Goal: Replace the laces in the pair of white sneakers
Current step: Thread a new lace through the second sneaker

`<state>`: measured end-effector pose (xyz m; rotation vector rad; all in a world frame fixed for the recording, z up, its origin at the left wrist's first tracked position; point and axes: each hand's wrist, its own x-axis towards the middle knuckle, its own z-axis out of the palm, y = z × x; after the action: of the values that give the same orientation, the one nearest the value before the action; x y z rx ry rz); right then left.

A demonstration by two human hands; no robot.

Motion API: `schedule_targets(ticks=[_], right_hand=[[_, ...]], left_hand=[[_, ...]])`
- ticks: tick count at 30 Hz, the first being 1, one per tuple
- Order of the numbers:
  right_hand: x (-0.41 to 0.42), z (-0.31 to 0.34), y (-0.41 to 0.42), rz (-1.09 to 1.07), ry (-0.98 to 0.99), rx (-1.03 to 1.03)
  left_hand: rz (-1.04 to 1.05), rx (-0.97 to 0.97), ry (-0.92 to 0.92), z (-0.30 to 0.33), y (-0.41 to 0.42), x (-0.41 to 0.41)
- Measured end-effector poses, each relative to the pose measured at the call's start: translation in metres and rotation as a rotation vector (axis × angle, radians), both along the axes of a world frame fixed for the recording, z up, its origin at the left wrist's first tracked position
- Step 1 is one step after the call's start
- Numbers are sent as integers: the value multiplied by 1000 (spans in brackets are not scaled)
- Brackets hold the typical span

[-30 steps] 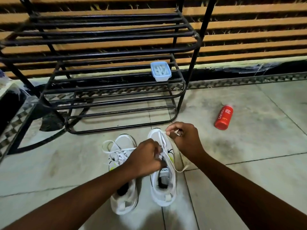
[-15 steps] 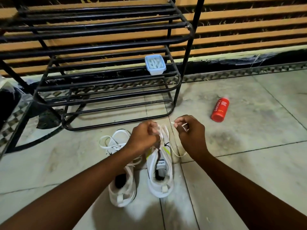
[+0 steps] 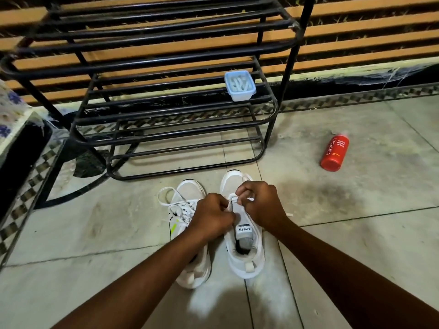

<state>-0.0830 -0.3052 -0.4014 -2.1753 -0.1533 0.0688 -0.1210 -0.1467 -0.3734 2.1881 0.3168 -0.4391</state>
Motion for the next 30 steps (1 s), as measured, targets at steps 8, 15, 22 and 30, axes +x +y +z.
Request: schedule_targets(ticks=[8,15,22,30], right_hand=[[3,0,7,-29,46,-25],[-3,-14,15,-130,12,-27],[0,-13,16,6,10,-72],[11,-10,-2,37,63,-123]], left_hand=[[123,-232,99,-19,7,3],[112,-316,139,-17,7,1],[96,-286,205,-15,6,7],[121,-228,177,-6,-2,10]])
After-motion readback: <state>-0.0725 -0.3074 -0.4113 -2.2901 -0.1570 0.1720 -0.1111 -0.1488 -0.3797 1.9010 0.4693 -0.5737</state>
